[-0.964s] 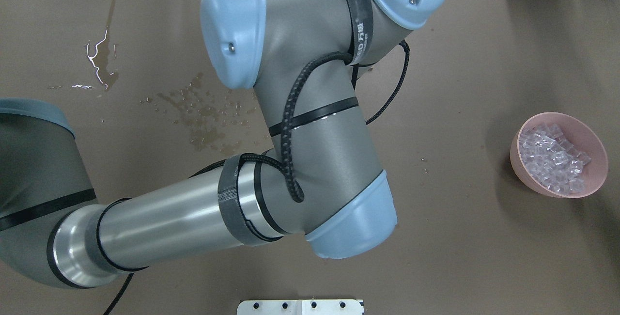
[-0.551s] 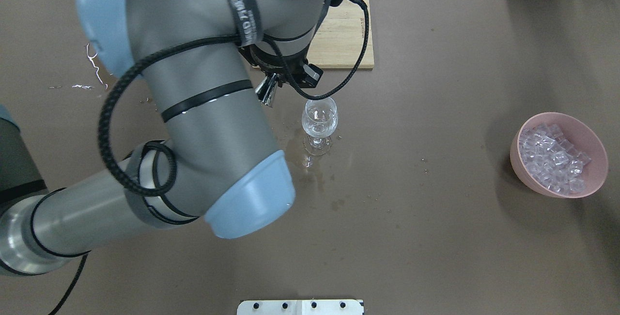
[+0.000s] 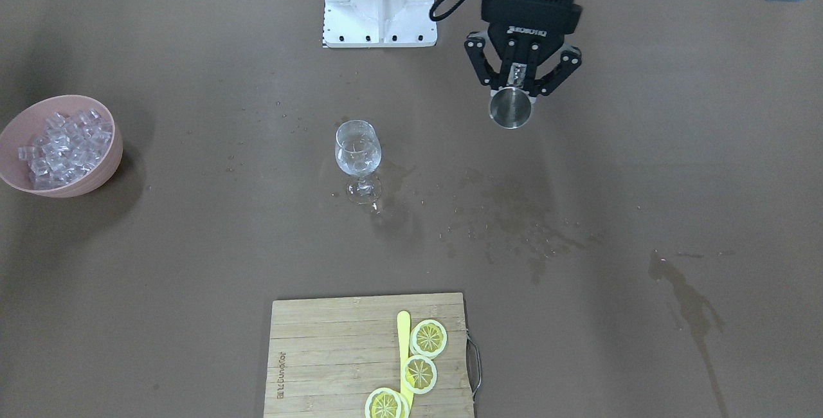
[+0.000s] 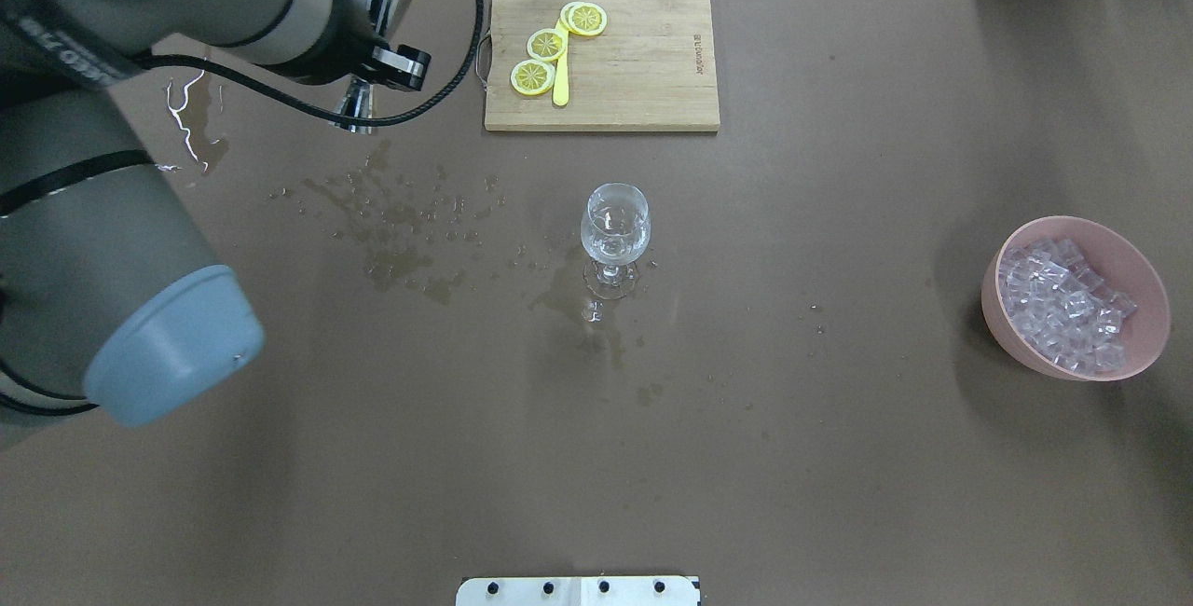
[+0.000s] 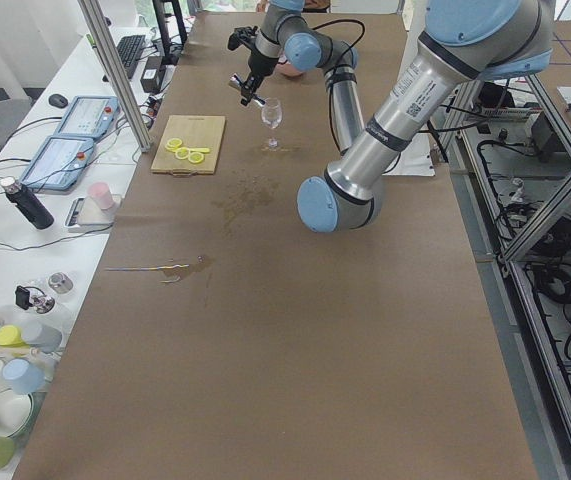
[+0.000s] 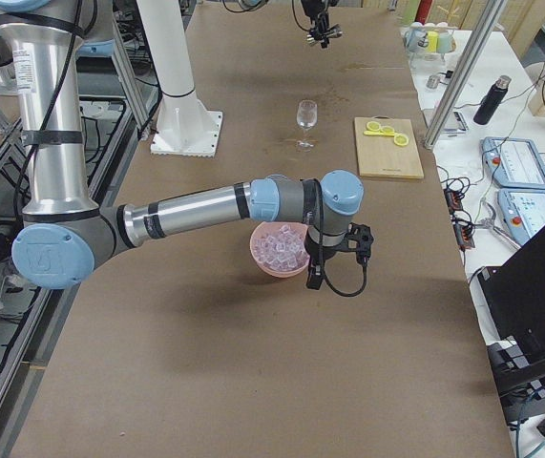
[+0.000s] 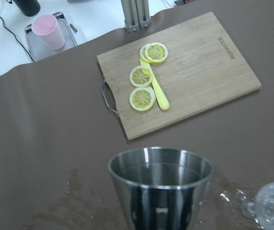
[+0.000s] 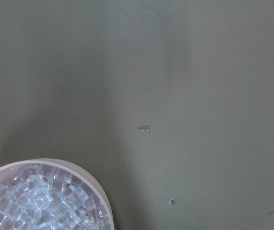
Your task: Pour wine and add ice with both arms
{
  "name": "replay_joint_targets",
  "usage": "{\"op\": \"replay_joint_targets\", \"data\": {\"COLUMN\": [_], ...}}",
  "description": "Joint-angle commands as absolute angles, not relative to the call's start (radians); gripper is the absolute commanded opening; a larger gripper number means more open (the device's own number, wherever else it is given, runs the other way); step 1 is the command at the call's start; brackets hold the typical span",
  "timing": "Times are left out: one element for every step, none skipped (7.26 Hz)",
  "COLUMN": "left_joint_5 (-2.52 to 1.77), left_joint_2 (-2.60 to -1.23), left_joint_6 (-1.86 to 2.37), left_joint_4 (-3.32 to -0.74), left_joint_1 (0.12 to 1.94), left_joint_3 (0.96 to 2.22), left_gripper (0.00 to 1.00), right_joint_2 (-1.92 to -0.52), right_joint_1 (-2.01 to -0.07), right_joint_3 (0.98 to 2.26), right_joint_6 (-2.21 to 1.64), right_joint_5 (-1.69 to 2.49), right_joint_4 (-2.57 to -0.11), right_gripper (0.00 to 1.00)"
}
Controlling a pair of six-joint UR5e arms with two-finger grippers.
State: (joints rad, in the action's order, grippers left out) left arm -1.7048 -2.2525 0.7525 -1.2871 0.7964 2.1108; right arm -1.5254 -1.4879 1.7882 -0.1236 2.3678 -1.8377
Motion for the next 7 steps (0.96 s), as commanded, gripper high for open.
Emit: {"op": "replay_joint_targets", "data": {"left_joint_5": [-1.558,-1.478,-1.398,-1.271,-1.127,-1.014,-0.902], "left_joint_2": [-2.049,-1.946,-1.866,-1.827,-1.828,-1.830,-1.827], "left_joint_6": [0.909,1.034,1.131,1.178,1.260,1.326,1.418], "left_joint_4": [-1.450,-1.564,-1.691,-1.722,-1.724,-1.726,-1.726], "left_joint_1": [0.824,0.822,0.795,0.731,0.648,0.582,0.533], "left_joint_3": [2.223,2.230,2.220,2.214,2.174,2.146,2.105], "left_gripper": [0.00,0.00,0.00,0.00,0.00,0.00,0.00], "right_joint_2": [-1.523,-1.520,-1.519,-1.517,-1.516,-1.516,-1.516], "right_joint_1": [-1.488,-1.488,-1.488,-1.488,-1.488,-1.488,-1.488], "right_joint_3": [1.792,1.790,1.792,1.792,1.792,1.792,1.792], "right_joint_6": [-0.126,-0.126,-0.130,-0.139,-0.141,-0.141,-0.141], "right_joint_5": [2.368,2.367,2.368,2.368,2.368,2.368,2.368], "right_joint_4": [-1.838,-1.838,-1.838,-1.838,-1.838,-1.838,-1.838], "right_gripper": [1.00,1.00,1.00,1.00,1.00,1.00,1.00]}}
